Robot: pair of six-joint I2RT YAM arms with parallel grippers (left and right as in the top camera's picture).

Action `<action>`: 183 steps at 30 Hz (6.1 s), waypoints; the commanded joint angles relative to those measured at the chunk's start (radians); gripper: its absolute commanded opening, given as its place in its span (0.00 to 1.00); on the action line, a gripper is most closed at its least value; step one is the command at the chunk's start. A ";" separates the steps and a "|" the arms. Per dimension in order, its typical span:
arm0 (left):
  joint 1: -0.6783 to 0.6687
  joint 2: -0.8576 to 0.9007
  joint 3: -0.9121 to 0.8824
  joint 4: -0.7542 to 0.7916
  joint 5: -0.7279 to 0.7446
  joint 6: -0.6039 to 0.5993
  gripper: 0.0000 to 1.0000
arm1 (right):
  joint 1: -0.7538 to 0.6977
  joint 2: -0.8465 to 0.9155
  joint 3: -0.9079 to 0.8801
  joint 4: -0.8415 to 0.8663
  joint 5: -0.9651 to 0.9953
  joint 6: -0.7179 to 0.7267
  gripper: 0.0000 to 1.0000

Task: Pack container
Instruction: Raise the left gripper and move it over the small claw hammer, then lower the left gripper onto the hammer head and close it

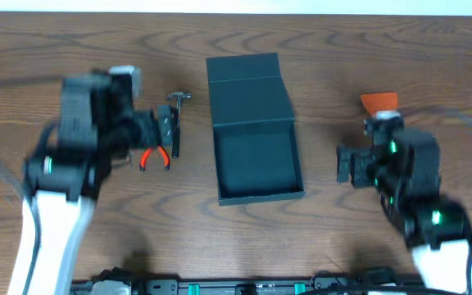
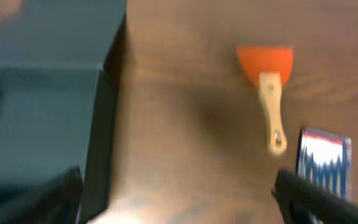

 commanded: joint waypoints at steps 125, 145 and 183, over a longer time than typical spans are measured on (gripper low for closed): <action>0.023 1.155 0.541 -0.005 -0.014 0.949 0.96 | -0.023 0.246 0.244 -0.239 -0.023 0.029 0.99; 0.023 1.176 0.541 0.004 -0.122 0.949 0.83 | -0.023 0.246 0.244 -0.246 -0.022 0.029 0.99; 0.023 1.139 0.541 -0.066 -0.127 0.948 0.50 | -0.023 0.246 0.244 -0.245 -0.018 0.029 0.99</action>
